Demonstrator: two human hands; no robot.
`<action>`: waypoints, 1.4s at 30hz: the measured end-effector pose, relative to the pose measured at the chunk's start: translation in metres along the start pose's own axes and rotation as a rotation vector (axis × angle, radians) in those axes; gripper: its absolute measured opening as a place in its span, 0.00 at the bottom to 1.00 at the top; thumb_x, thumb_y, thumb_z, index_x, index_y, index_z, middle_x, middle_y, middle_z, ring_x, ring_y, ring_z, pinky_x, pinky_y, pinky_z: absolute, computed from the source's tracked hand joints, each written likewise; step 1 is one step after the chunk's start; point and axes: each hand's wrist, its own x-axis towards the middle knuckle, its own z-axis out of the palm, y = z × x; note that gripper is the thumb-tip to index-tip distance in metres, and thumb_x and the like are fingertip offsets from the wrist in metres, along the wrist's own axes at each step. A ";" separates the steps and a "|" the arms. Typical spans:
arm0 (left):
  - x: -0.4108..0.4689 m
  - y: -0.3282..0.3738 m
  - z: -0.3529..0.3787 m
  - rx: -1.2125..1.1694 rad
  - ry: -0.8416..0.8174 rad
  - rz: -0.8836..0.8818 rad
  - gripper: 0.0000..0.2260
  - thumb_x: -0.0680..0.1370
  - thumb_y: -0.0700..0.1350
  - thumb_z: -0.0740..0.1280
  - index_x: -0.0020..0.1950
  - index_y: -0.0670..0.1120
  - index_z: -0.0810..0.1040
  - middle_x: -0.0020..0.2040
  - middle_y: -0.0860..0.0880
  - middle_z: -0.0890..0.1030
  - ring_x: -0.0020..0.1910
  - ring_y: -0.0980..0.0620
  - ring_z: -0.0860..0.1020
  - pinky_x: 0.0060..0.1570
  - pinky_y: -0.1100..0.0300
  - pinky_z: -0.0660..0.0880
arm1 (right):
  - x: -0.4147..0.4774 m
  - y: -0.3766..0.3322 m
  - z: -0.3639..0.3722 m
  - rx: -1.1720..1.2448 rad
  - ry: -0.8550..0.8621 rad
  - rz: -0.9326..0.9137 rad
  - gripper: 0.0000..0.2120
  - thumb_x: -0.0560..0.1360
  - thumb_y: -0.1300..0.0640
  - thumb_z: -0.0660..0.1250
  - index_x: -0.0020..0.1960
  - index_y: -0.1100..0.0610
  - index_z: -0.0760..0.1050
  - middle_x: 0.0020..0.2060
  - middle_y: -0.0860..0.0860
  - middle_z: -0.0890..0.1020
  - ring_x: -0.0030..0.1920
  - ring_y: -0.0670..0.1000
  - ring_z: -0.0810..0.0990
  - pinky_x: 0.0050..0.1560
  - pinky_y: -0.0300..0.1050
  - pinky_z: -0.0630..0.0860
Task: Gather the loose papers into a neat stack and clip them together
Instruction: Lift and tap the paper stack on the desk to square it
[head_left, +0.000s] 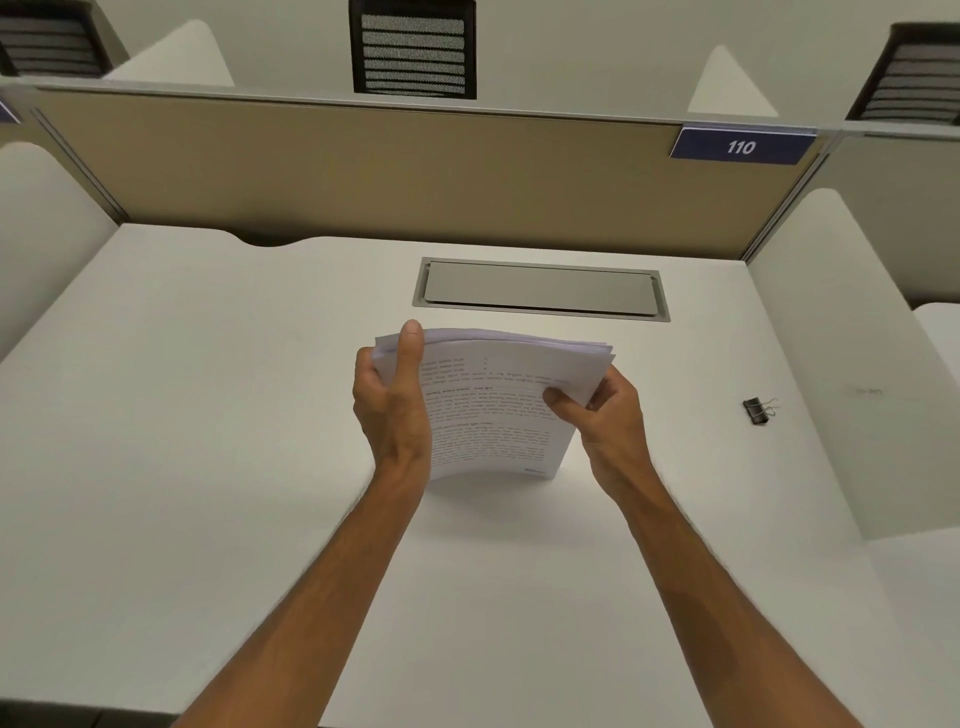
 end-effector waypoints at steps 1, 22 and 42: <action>0.000 0.001 0.000 0.005 0.003 -0.004 0.21 0.75 0.67 0.59 0.55 0.52 0.73 0.46 0.49 0.82 0.44 0.48 0.83 0.37 0.60 0.78 | 0.000 0.000 0.000 -0.001 0.000 0.000 0.19 0.74 0.64 0.73 0.63 0.54 0.75 0.54 0.53 0.84 0.51 0.52 0.83 0.52 0.44 0.83; 0.012 0.004 -0.003 -0.009 -0.037 -0.041 0.25 0.75 0.66 0.57 0.58 0.48 0.75 0.46 0.48 0.82 0.43 0.49 0.82 0.39 0.57 0.78 | -0.002 0.014 0.001 0.061 0.000 0.020 0.14 0.77 0.65 0.70 0.57 0.48 0.79 0.50 0.47 0.86 0.47 0.45 0.85 0.52 0.44 0.83; 0.005 -0.054 -0.014 -0.073 -0.297 -0.020 0.12 0.78 0.54 0.62 0.60 0.57 0.68 0.60 0.47 0.77 0.58 0.50 0.78 0.53 0.53 0.78 | 0.003 0.029 0.010 -0.053 -0.054 0.073 0.19 0.79 0.65 0.66 0.69 0.57 0.73 0.60 0.55 0.82 0.61 0.57 0.81 0.63 0.60 0.79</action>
